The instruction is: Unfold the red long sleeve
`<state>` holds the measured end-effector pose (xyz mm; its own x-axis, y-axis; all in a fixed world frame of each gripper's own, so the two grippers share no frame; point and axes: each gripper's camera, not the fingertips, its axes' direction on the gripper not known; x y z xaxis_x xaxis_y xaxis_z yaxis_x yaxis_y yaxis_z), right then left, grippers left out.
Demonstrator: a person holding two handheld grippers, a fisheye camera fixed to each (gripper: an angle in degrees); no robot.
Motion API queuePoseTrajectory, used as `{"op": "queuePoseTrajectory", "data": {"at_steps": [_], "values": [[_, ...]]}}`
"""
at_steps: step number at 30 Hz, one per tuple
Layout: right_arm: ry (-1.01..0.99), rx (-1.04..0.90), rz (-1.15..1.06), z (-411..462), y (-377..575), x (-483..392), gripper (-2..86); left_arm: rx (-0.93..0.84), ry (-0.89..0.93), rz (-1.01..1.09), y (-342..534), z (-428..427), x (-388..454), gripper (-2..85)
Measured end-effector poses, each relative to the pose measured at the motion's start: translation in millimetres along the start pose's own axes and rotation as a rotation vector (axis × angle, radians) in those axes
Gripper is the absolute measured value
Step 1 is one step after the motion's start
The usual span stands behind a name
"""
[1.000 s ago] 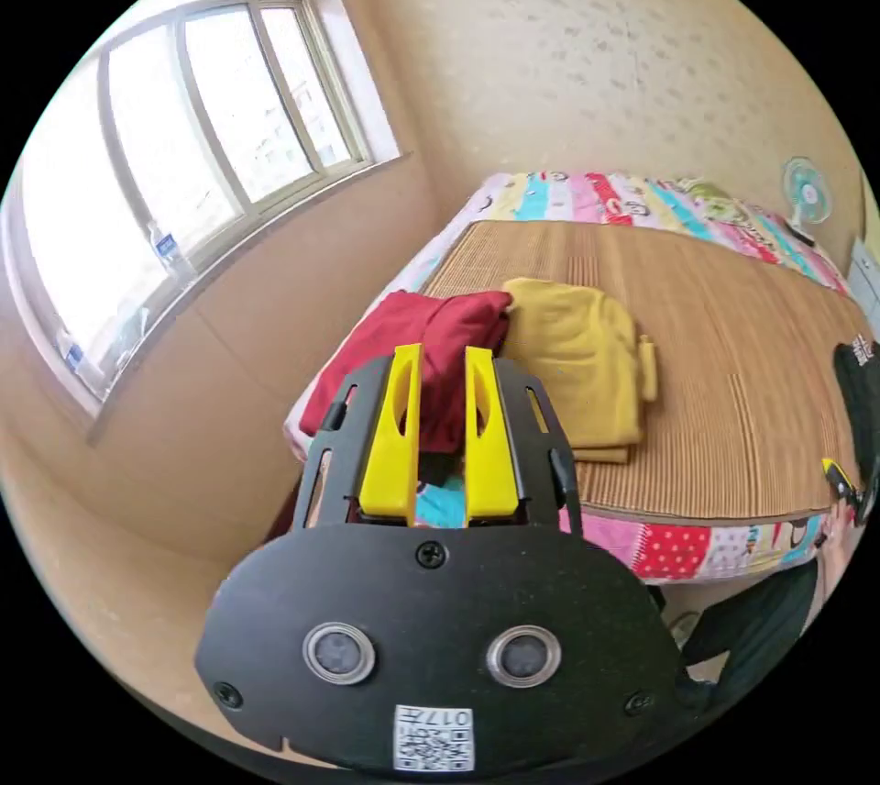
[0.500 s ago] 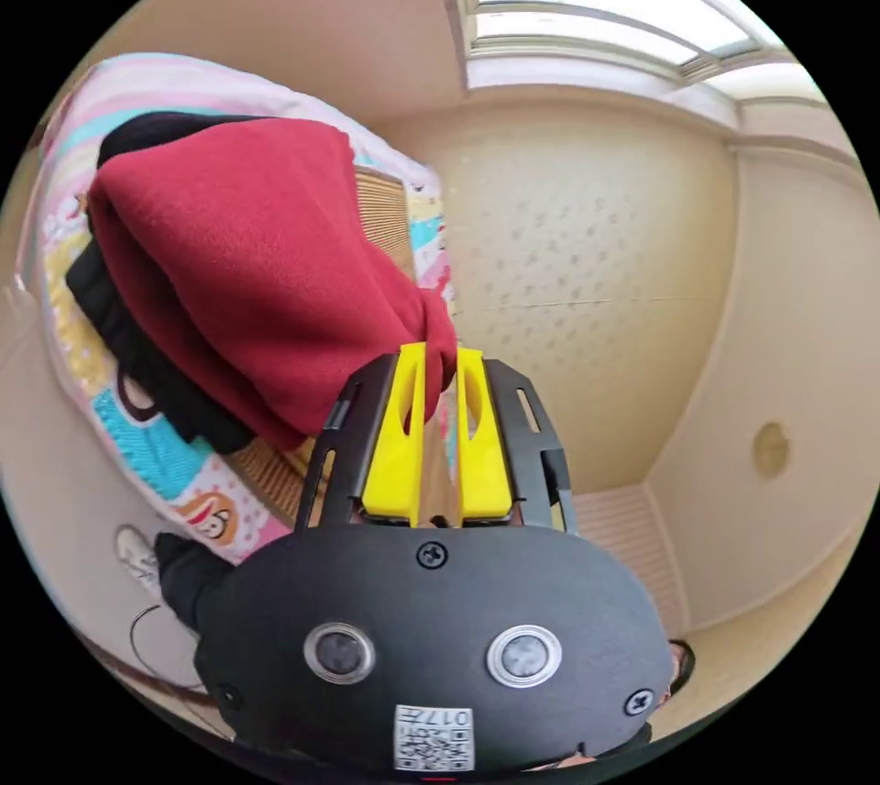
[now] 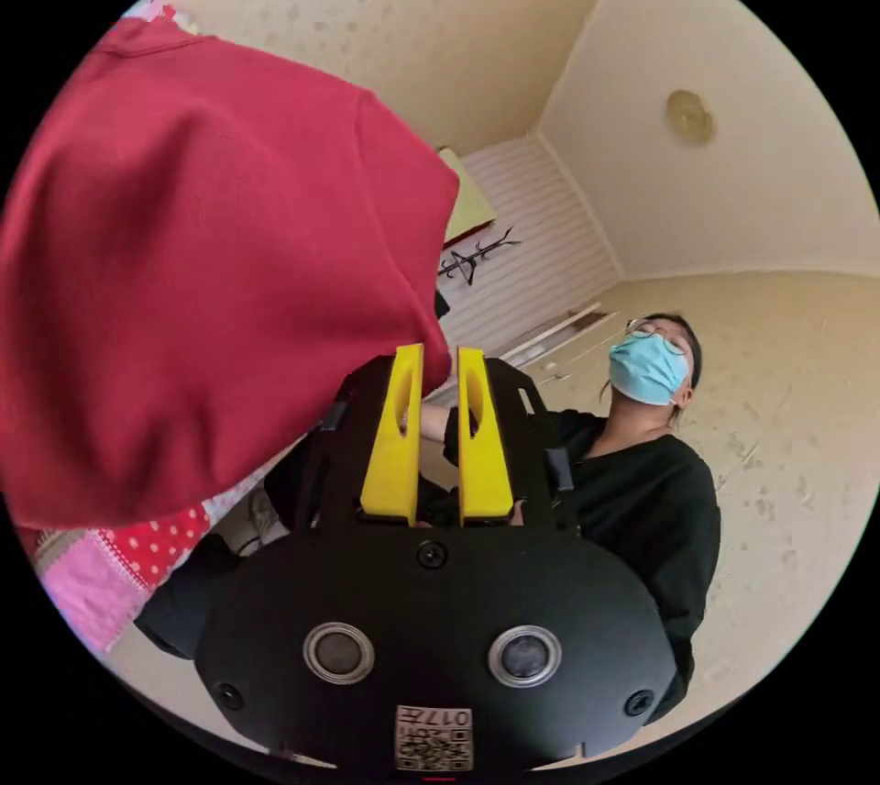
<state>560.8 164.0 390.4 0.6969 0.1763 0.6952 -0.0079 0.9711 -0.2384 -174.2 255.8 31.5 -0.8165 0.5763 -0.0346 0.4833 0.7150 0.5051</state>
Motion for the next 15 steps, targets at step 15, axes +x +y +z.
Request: {"op": "queuePoseTrajectory", "data": {"at_steps": [15], "values": [[-0.002, 0.004, 0.004, -5.1, -16.7, 17.3, 0.4, 0.129, -0.636, 0.154, -16.7, 219.7, -5.4, 9.8]]}}
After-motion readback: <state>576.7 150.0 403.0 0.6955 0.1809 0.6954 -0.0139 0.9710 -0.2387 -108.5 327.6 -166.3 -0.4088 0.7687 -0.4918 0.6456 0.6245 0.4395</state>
